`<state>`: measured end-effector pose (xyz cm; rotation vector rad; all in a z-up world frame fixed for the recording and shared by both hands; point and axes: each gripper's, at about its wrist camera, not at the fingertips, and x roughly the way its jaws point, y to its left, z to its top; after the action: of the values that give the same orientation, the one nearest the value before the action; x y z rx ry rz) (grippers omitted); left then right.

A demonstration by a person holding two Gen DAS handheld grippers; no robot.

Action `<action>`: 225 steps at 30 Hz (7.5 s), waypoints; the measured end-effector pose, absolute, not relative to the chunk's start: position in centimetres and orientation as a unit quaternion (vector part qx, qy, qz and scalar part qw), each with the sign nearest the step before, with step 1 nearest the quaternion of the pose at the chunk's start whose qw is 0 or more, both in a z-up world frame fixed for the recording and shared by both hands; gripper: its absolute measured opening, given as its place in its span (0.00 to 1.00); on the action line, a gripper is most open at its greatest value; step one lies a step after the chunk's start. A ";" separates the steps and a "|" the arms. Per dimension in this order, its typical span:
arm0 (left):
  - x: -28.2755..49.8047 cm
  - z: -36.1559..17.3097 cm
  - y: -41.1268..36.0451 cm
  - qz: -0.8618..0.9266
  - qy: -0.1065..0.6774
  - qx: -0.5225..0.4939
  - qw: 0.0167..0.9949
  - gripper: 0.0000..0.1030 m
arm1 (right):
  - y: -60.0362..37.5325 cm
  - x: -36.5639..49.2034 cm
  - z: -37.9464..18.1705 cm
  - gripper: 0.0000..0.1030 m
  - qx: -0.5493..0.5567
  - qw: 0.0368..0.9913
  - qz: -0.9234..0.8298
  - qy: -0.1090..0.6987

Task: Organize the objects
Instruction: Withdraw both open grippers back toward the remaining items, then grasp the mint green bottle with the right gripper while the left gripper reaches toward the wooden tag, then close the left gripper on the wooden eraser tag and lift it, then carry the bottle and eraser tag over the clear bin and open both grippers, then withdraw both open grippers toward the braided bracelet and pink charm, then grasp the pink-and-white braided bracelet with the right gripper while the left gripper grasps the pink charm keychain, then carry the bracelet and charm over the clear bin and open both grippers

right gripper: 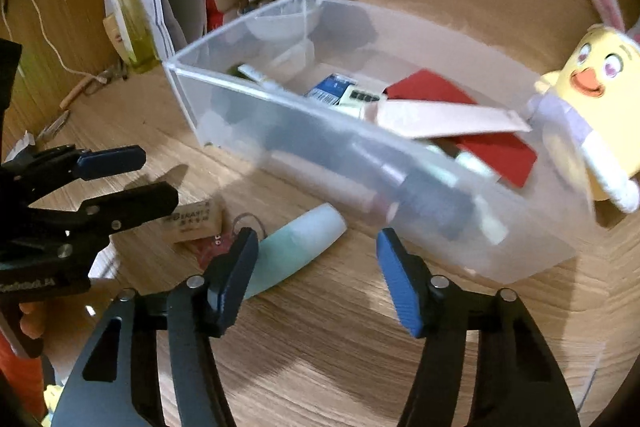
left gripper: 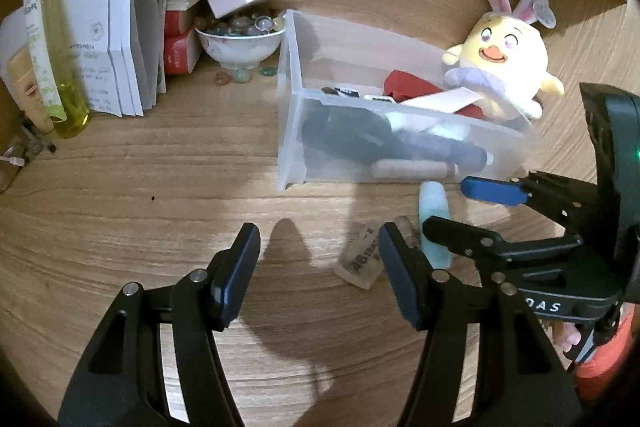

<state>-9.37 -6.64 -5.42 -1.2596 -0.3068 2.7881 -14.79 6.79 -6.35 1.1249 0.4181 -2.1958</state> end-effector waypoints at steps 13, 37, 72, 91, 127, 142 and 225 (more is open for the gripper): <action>-9.7 -6.4 -4.7 0.897 -0.049 -0.436 0.059 0.59 | 6.9 -14.3 -7.0 0.23 0.429 0.324 -0.825 0.175; -9.6 -5.7 -4.2 0.907 -0.037 -0.415 0.059 0.26 | 9.5 -13.3 -5.2 0.22 0.397 0.341 -0.840 0.141; -8.0 2.6 -4.6 0.943 -0.082 -0.321 0.042 0.09 | 12.9 -13.6 0.7 0.22 0.326 0.339 -0.877 0.095; -12.3 4.6 -3.7 0.951 -0.069 -0.300 0.023 0.09 | 12.1 -17.6 3.4 0.22 0.302 0.310 -0.895 0.108; -16.2 0.8 -4.2 0.943 -0.099 -0.317 0.017 0.29 | 9.3 -22.6 -2.6 0.33 0.378 0.269 -0.875 0.136; -12.6 3.1 -3.9 0.950 -0.091 -0.298 0.022 0.69 | 10.0 -19.4 1.1 0.80 0.326 0.272 -0.894 0.141; -7.4 -4.1 -1.7 0.924 -0.055 -0.375 0.047 0.22 | 17.5 -9.7 -3.3 0.12 0.370 0.292 -0.877 0.093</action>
<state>-7.41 -1.70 -4.11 -1.1445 -0.1668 2.8198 -9.66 17.54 -3.26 0.9872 0.2466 -2.3365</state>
